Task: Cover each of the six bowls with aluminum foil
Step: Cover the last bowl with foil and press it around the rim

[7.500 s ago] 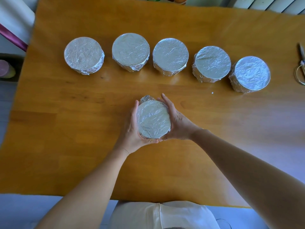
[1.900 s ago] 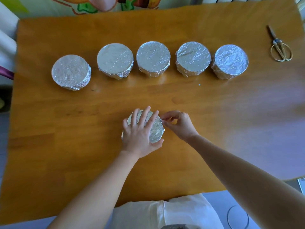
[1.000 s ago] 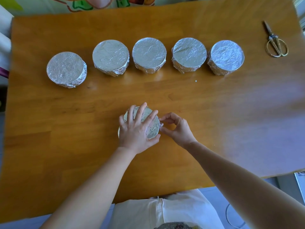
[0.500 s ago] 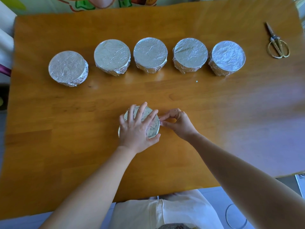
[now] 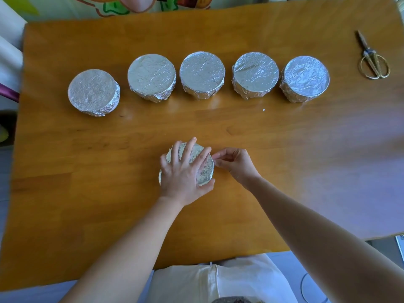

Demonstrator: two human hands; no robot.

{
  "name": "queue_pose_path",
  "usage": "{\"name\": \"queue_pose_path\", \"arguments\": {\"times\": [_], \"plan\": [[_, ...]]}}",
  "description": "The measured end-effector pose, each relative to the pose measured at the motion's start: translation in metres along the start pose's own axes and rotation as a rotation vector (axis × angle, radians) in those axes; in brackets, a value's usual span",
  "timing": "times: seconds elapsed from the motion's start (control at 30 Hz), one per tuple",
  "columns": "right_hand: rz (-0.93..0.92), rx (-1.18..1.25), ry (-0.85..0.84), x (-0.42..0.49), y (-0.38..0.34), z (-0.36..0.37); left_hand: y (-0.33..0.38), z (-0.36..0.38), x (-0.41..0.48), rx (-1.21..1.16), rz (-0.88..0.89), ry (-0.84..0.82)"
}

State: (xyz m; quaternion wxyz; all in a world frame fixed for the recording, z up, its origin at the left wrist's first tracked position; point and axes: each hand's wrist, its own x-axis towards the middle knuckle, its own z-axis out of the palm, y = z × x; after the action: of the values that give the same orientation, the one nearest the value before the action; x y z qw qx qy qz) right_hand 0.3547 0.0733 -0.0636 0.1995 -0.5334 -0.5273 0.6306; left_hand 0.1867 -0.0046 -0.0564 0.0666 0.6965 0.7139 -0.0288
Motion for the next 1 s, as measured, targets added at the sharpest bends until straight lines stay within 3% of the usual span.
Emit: {"name": "queue_pose_path", "arguments": {"times": [0.3,0.43,0.6,0.9,1.0], "plan": [[-0.162,-0.249,0.252,-0.001,0.000,0.019,0.005,0.000,0.003,-0.033,-0.083,-0.005],[-0.203,-0.186,0.119,-0.003,0.002,0.012,0.010,0.000,0.008,-0.066,-0.189,-0.002],[-0.096,-0.039,0.013,-0.002,-0.001,0.014,0.020,-0.003,0.015,-0.101,-0.302,0.015],[-0.028,-0.126,-0.110,0.026,-0.018,0.012,0.023,-0.017,0.006,-0.399,-0.434,-0.006],[-0.057,-0.154,-0.157,0.035,-0.024,0.012,0.014,-0.022,-0.002,-0.352,-0.421,0.020]]}}
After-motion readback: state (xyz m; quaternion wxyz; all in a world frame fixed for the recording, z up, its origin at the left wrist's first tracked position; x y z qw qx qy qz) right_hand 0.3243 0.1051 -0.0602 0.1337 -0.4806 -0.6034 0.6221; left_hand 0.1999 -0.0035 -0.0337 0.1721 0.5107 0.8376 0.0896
